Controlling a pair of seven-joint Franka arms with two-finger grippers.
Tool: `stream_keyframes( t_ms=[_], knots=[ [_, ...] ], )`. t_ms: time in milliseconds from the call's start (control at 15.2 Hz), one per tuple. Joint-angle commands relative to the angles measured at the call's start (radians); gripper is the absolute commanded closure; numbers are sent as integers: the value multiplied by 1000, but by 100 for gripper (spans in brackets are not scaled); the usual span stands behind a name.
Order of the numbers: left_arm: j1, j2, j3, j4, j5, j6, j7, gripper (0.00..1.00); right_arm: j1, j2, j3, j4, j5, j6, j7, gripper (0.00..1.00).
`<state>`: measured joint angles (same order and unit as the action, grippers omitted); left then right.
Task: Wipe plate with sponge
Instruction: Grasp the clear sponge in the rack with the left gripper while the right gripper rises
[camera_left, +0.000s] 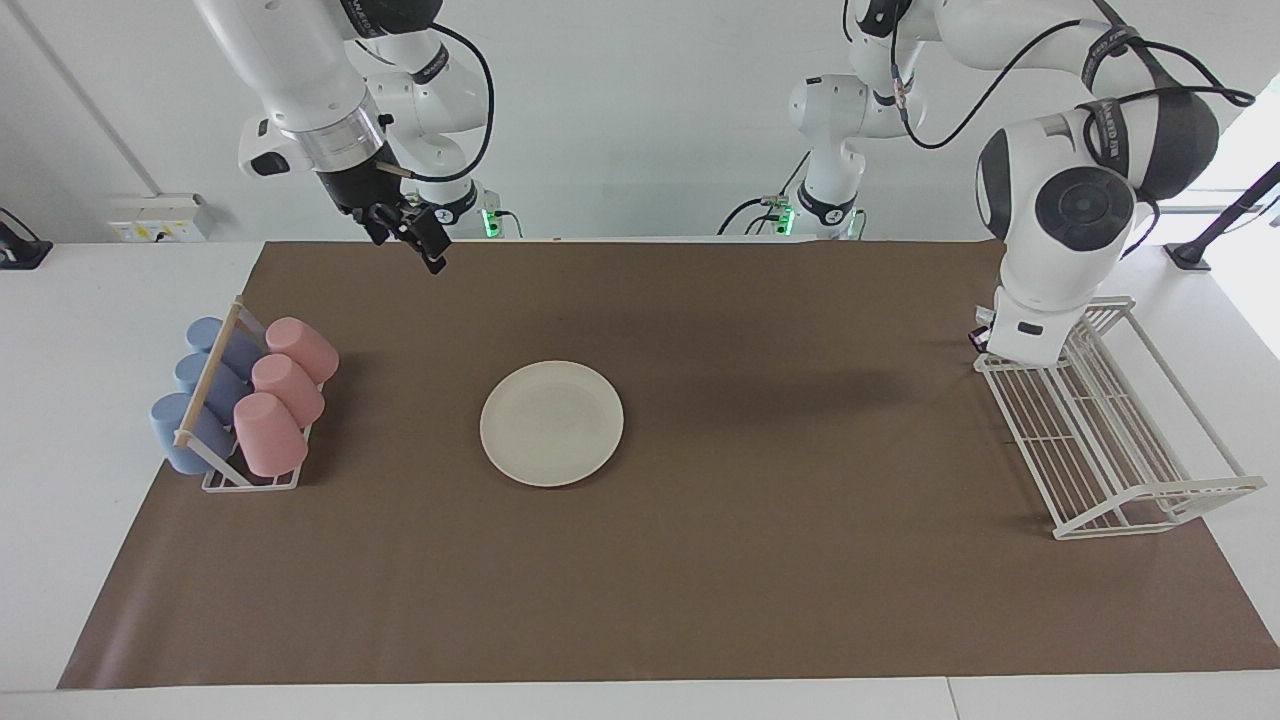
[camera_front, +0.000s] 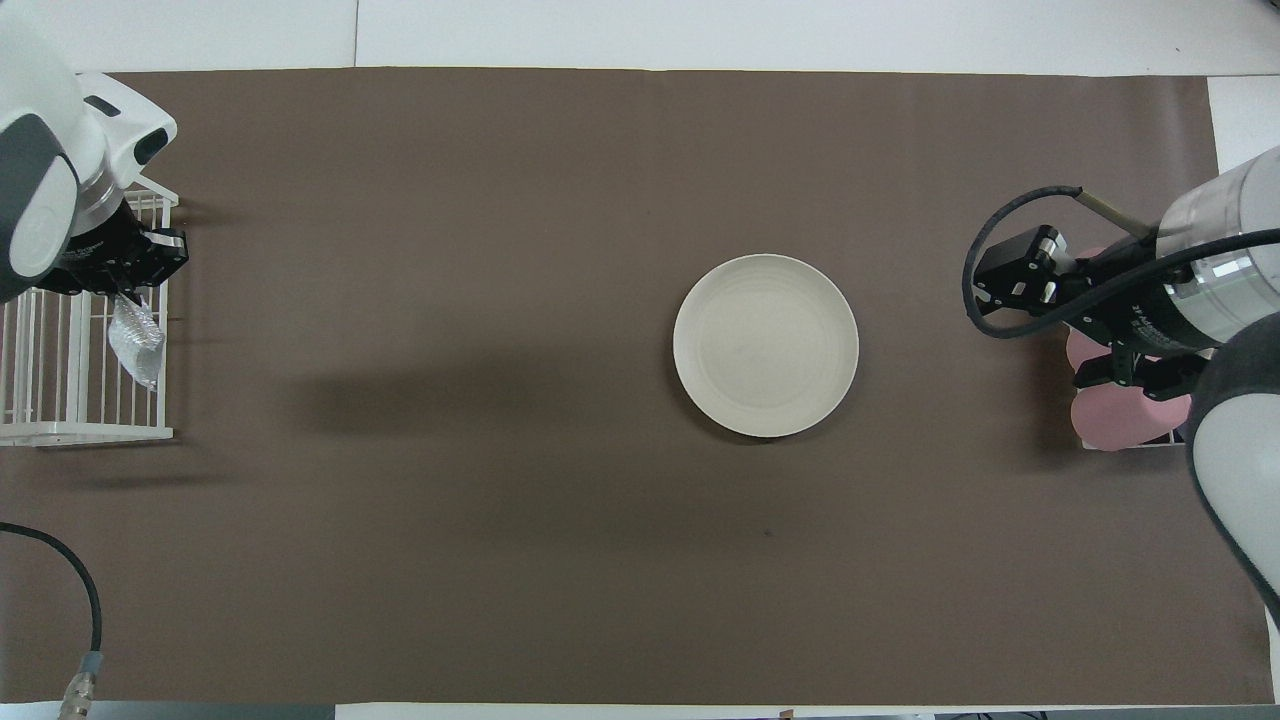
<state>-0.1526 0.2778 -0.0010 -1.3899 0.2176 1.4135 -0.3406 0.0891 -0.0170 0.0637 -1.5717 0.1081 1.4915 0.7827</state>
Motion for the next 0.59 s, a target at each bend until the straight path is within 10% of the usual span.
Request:
stream_keyframes(
  t_ms=[0, 528],
  knots=[
    [11, -46, 19, 25, -238, -31, -38, 100, 9, -18, 1, -17, 19, 1, 70, 0],
    [166, -215, 19, -274, -939, 76, -19, 100, 41, -21, 2, -19, 128, -10, 361, 0]
  ],
)
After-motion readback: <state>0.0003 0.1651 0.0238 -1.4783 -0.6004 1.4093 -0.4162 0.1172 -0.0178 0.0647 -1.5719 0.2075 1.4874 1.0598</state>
